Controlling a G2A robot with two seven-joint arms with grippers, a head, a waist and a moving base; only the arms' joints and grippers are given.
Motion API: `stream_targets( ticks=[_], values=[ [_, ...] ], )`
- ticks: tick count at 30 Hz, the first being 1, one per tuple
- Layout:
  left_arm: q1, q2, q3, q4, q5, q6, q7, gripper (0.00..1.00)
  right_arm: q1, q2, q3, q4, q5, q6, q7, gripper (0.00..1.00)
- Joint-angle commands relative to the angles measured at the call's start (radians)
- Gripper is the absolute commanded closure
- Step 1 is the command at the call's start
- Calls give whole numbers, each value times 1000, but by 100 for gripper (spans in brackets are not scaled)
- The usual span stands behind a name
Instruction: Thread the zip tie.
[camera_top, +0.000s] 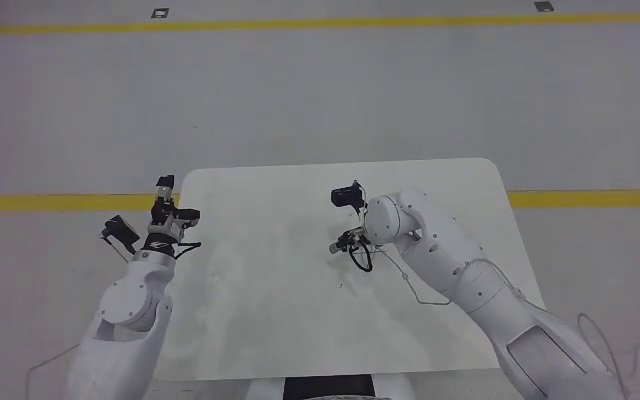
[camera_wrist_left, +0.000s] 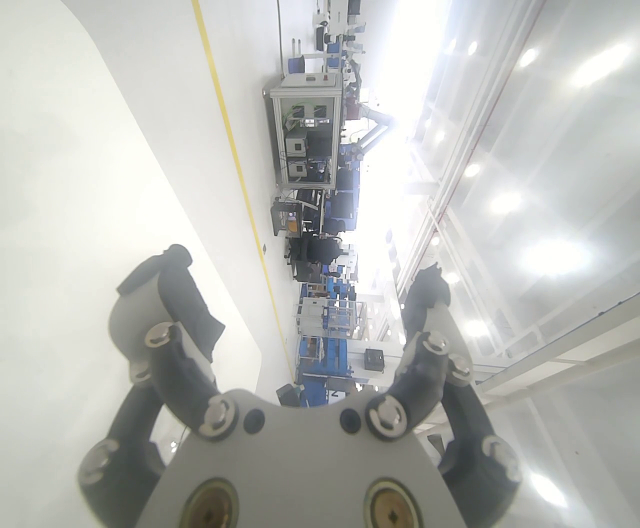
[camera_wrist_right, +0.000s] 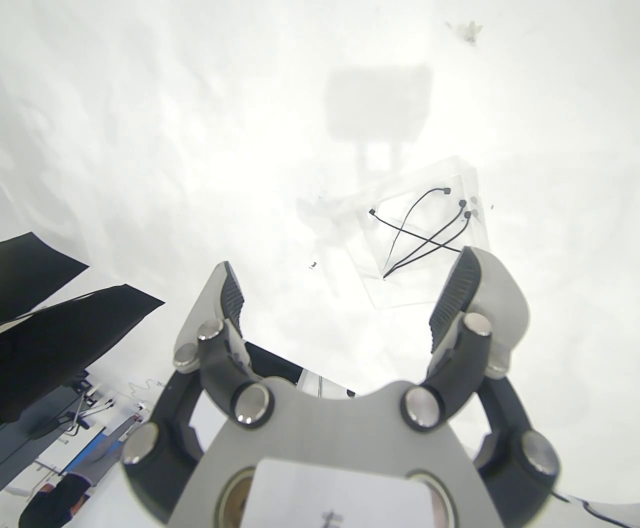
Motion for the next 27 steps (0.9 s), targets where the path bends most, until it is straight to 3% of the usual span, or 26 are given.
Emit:
stream_targets(
  ticks=[1, 6, 7, 8, 10, 11, 18, 27],
  values=[
    [0, 0, 0, 0, 0, 0, 0, 0, -2, 1, 5, 1, -8, 0, -20, 0],
    [0, 0, 0, 0, 0, 0, 0, 0, -17, 5, 23, -13, -51, 0, -16, 0],
    [0, 0, 0, 0, 0, 0, 0, 0, -19, 6, 27, -16, -58, 0, -11, 22],
    [0, 0, 0, 0, 0, 0, 0, 0, -22, 7, 30, -19, -64, 0, -8, 52],
    [0, 0, 0, 0, 0, 0, 0, 0, -28, 11, 38, -27, -81, 0, -1, 61],
    [0, 0, 0, 0, 0, 0, 0, 0, -31, 12, 41, -32, -88, -2, 1, 71],
    [0, 0, 0, 0, 0, 0, 0, 0, -53, 24, 52, -76, -146, -38, 26, 91],
    [0, 0, 0, 0, 0, 0, 0, 0, -68, 19, 22, -76, -205, -89, 0, 89]
  ],
)
